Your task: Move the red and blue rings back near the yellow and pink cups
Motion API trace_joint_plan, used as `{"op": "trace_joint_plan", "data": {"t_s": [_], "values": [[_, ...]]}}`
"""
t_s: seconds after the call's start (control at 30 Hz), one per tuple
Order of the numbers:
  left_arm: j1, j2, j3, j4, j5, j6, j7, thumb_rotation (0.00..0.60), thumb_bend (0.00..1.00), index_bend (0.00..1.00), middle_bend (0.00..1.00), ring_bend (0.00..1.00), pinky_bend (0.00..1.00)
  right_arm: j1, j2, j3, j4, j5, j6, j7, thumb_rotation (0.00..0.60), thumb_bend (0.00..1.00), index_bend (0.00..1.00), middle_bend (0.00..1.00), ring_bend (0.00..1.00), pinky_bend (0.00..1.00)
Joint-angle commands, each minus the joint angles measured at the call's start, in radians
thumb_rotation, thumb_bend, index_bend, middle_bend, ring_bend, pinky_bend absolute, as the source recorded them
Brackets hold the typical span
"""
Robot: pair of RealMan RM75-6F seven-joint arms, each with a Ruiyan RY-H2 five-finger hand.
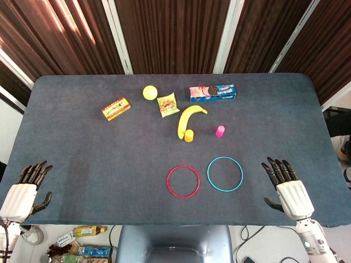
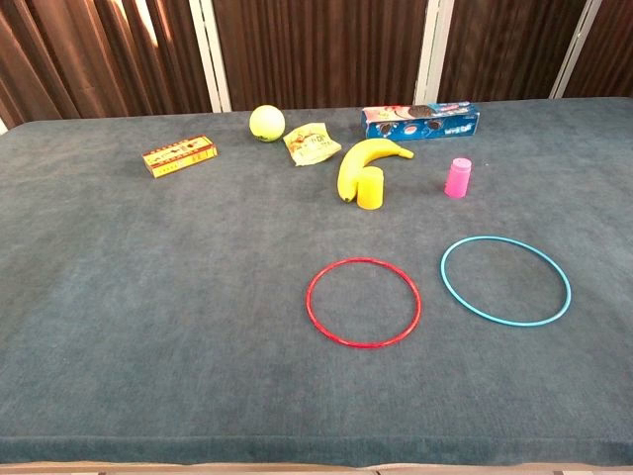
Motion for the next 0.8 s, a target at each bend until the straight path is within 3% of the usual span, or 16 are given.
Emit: {"op": "trace_joint_plan", "data": {"t_s": [0.03,0.17,0.3,0.47,0.7,0.8], "values": [[-0.001,-0.002,0.003,0.005,0.004,-0.004,-0.003,0.600,0.45,0.10,0.00,0.00,0.07,0.013,-0.010,-0.003,0.010,-0.021,-0.014,0.023,0.600,0.26,0.00,0.00,0.00,0.00],[-0.009,0.002,0.005,0.003,-0.007,-0.029,-0.013,0.600,0.45,0.10,0.00,0.00,0.07,0.066,-0.049,0.006,0.041,-0.066,-0.057,0.088,0.600,0.26,0.05,0.00,0.00,0.00],[-0.006,0.011,0.009,-0.003,0.011,-0.014,-0.033,0.600,0.45,0.10,0.00,0.00,0.07,0.191,-0.114,0.026,0.090,-0.119,-0.199,0.116,0.600,0.26,0.12,0.00,0.00,0.00],[0.000,0.019,0.011,0.000,0.023,0.006,-0.061,0.600,0.45,0.10,0.00,0.00,0.07,0.330,-0.224,0.055,0.142,-0.123,-0.360,0.185,0.600,0.28,0.35,0.00,0.00,0.00],[0.003,0.026,0.014,-0.001,0.031,0.012,-0.082,0.600,0.45,0.10,0.00,0.00,0.07,0.415,-0.343,0.054,0.234,-0.122,-0.438,0.211,0.600,0.37,0.54,0.00,0.00,0.00],[0.002,0.028,0.016,0.001,0.032,0.009,-0.090,0.600,0.45,0.10,0.00,0.00,0.07,0.426,-0.377,0.047,0.272,-0.112,-0.449,0.204,0.600,0.38,0.57,0.00,0.00,0.00]]}}
